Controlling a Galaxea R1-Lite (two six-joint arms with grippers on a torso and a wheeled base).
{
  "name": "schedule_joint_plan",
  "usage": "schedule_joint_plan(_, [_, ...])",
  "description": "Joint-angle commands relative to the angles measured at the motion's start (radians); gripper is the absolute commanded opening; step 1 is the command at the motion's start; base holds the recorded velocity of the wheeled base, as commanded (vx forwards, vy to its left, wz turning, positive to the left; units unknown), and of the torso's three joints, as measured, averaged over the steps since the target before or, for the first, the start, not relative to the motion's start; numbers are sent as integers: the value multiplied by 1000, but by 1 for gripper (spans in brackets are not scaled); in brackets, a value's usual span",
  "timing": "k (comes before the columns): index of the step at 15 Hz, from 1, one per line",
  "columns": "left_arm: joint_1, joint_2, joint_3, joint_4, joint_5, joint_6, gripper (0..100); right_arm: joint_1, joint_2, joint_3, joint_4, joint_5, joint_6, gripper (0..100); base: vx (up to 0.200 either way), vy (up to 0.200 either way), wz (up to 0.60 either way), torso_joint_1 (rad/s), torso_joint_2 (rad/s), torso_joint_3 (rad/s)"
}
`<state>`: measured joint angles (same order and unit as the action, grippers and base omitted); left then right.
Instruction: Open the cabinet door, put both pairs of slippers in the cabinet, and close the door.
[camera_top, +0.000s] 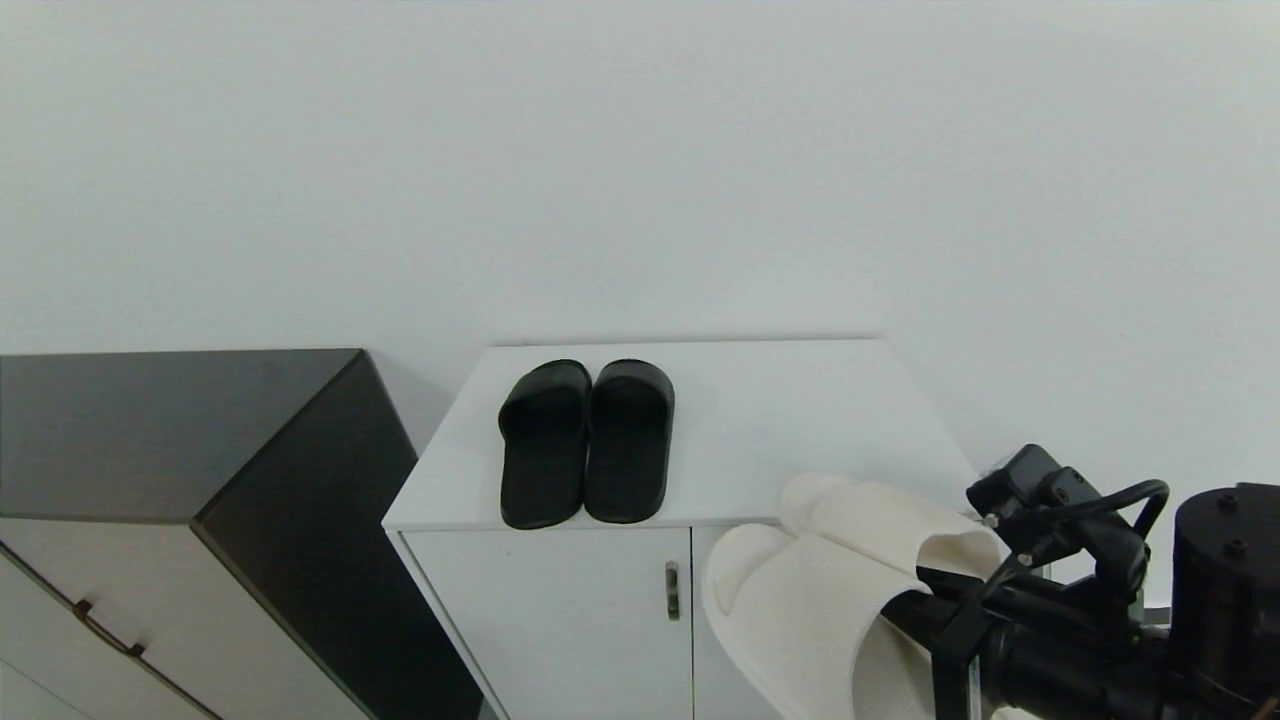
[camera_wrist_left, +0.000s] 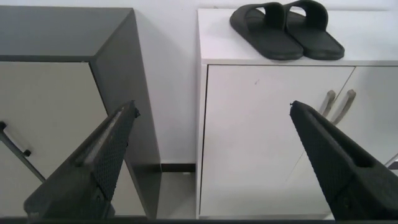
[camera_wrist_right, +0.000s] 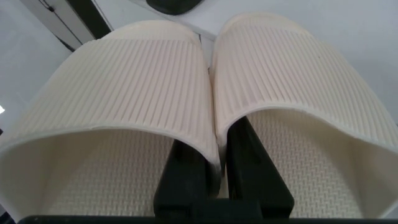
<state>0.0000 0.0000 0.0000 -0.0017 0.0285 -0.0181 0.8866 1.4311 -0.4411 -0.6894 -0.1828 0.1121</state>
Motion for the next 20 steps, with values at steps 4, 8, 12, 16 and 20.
schedule_joint_plan(4, [0,0,0,0,1,1,100,0,-4,12,2,14,-2,0,0,0,0,-146,343,185])
schedule_joint_plan(8, [0,0,0,0,1,0,100,2,-20,28,2,23,-15,0,0,0,0,-224,518,290])
schedule_joint_plan(12, [0,0,0,0,1,0,100,5,-44,50,2,29,-20,0,0,0,0,-226,546,315])
schedule_joint_plan(16, [0,0,0,0,2,3,100,5,-43,62,2,37,-28,0,0,0,0,-209,530,316])
schedule_joint_plan(20, [0,0,0,0,1,4,100,5,-37,68,4,37,-28,0,0,0,0,-177,502,316])
